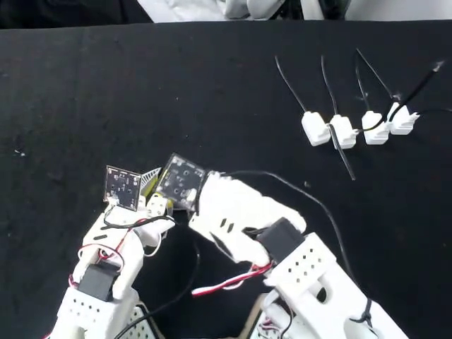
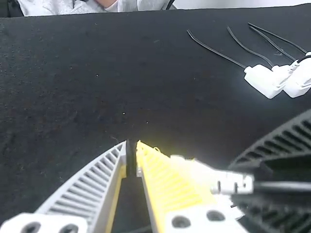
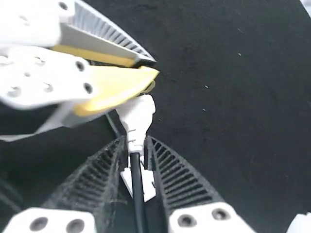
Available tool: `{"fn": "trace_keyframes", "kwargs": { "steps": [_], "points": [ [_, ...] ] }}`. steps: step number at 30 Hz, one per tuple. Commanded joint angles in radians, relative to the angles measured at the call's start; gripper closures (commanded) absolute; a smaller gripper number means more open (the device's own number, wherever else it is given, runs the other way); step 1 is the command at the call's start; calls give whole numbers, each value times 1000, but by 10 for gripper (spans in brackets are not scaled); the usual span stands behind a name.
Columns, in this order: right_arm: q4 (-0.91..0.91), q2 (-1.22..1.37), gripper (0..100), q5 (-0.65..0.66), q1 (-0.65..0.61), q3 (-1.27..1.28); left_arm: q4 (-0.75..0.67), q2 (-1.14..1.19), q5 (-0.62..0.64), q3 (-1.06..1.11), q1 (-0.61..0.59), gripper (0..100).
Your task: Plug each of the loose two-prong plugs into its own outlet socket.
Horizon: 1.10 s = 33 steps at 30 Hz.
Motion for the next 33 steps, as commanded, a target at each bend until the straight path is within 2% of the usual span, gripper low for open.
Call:
{"fn": "trace_keyframes", "kwargs": {
  "steps": [1,11,18,21,25,33],
  "points": [
    [5,-19,988,-2,-44,-58,2,-8,-2,16,53,948],
    [9,-21,988,-2,-43,-54,2,-8,-6,15,59,949],
    [64,-25,988,6,75,-62,2,-8,0,-16,-79,949],
    [150,-18,988,6,103,-108,51,-8,8,-44,-101,949],
    [308,-16,988,8,103,-209,192,-6,110,-117,-105,948],
    [525,54,988,69,117,-355,256,-6,52,-140,-153,948]
  ]
}}
